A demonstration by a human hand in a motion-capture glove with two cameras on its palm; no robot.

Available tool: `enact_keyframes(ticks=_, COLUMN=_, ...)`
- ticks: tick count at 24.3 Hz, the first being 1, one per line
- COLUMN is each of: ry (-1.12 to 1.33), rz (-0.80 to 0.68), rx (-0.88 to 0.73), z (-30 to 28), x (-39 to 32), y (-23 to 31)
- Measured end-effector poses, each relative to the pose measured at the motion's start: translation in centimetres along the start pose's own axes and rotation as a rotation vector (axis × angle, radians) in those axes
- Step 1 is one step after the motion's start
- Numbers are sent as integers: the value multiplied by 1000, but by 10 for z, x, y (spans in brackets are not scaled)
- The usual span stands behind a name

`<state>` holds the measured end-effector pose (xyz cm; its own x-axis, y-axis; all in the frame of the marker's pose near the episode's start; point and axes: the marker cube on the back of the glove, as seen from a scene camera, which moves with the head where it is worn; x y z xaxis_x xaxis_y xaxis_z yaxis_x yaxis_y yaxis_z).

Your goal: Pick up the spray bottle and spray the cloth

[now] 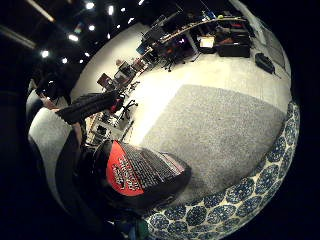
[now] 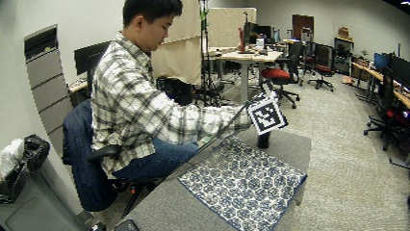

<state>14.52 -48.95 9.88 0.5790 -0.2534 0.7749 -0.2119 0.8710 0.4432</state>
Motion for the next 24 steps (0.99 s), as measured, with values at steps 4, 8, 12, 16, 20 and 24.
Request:
enact_keyframes(ticks=4, ry=8, rz=7, rx=-7, z=0, x=1, y=0)
enact_keyframes(ticks=8, ry=13, rz=16, rx=-18, z=0, x=2, y=1)
enact_keyframes(ticks=12, ry=34, rz=38, rx=-52, z=0, x=7, y=2)
enact_keyframes(ticks=16, ry=16, rz=67, rx=-130, z=-3, x=6, y=8)
enact_keyframes(ticks=20, ry=35, rz=81, rx=-165, z=-7, x=3, y=12)
enact_keyframes(ticks=24, ry=169, rz=99, rx=-179, z=-24, x=3, y=29)
